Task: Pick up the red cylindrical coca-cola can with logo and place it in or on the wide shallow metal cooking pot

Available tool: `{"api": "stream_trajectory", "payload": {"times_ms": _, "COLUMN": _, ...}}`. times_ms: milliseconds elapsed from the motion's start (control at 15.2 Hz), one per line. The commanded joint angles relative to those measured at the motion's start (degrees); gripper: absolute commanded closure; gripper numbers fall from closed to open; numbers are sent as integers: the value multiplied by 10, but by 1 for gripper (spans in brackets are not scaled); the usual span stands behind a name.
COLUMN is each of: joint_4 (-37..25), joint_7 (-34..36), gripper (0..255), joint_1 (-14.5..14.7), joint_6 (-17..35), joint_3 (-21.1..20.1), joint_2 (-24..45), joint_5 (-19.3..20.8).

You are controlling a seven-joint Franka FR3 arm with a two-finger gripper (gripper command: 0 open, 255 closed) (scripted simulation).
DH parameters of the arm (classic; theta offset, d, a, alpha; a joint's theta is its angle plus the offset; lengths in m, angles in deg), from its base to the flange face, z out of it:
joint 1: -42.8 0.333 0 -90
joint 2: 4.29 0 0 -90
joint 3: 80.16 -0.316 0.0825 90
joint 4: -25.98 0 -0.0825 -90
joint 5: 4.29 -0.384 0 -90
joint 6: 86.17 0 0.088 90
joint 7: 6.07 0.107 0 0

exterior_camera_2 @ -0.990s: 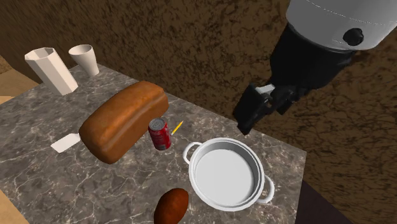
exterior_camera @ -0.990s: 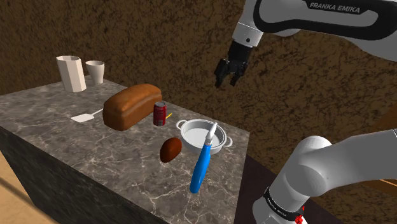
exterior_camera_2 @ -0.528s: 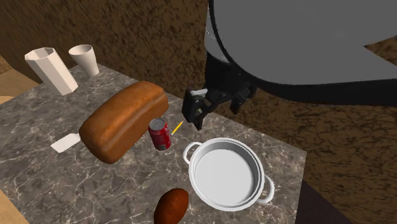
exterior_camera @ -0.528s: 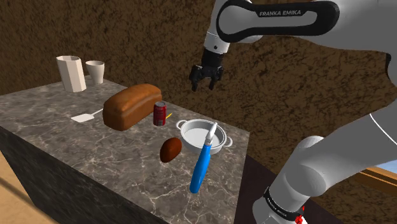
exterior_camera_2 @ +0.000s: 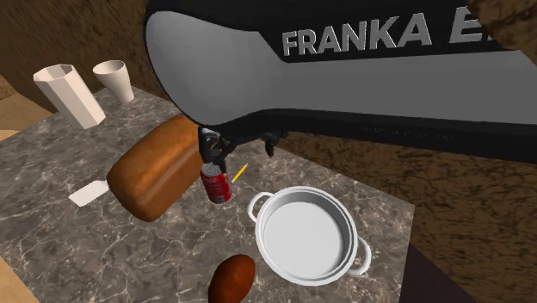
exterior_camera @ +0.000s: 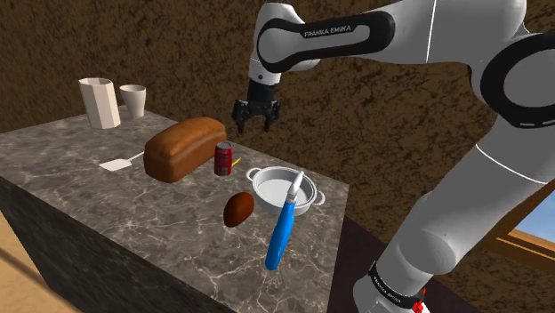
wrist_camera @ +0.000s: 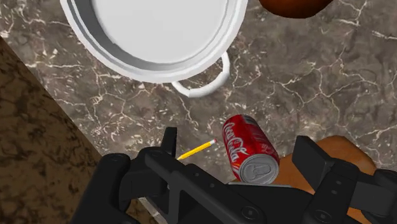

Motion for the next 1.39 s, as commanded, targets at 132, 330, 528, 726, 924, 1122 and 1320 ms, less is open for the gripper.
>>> {"api": "stream_trajectory", "payload": {"times_ms": 132, "joint_4": -69, "joint_7": 39, "gripper": 0, "joint_1": 5, "joint_6": 13, "joint_3": -12, "joint_2": 96, "joint_5": 18}}
{"api": "stream_trajectory", "payload": {"times_ms": 330, "joint_4": -131, "joint_7": 65, "gripper": 0, "joint_1": 13, "joint_6": 12, "joint_3": -15, "joint_2": 168, "joint_5": 34}}
{"api": "stream_trajectory", "payload": {"times_ms": 528, "joint_4": -181, "joint_7": 83, "gripper": 0, "joint_1": 21, "joint_6": 8, "joint_3": -15, "joint_2": 221, "joint_5": 44}}
{"api": "stream_trajectory", "payload": {"times_ms": 726, "joint_4": -165, "joint_7": 84, "gripper": 0, "joint_1": 21, "joint_6": 29, "joint_3": -14, "joint_2": 227, "joint_5": 46}}
{"api": "stream_trajectory", "payload": {"times_ms": 924, "joint_4": -151, "joint_7": 85, "gripper": 0, "joint_1": 21, "joint_6": 50, "joint_3": -14, "joint_2": 233, "joint_5": 47}}
{"api": "stream_trajectory", "payload": {"times_ms": 1122, "joint_4": -143, "joint_7": 85, "gripper": 0, "joint_1": 22, "joint_6": 61, "joint_3": -13, "joint_2": 237, "joint_5": 48}}
{"api": "stream_trajectory", "payload": {"times_ms": 1320, "joint_4": -143, "joint_7": 85, "gripper": 0, "joint_1": 22, "joint_6": 61, "joint_3": -13, "joint_2": 237, "joint_5": 48}}
